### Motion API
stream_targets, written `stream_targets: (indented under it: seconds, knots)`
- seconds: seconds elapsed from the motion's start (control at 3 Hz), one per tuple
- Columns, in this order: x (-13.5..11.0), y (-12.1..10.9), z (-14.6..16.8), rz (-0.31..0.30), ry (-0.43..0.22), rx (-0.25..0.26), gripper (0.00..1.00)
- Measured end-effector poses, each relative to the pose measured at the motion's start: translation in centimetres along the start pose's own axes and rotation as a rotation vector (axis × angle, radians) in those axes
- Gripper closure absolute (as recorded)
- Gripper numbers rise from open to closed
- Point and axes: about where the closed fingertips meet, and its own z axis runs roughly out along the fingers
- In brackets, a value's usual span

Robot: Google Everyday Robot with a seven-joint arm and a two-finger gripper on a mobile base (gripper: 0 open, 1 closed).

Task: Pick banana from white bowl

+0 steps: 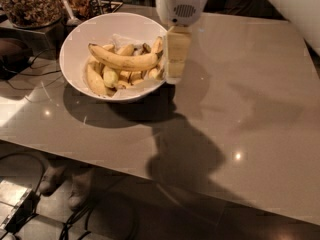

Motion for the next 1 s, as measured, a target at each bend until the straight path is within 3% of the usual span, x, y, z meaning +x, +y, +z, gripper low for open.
stream_targets:
  seconds: [0.33, 0.67, 1.0]
  knots:
    - [-3.3, -2.4, 0.4, -0.064, -0.002, 0.009, 0.11]
    - [-5.8, -4.3, 1.1, -0.108, -0.007, 0.004, 0.14]
    - [-7.2, -6.0, 2.4, -0.119, -0.011, -0.012, 0.21]
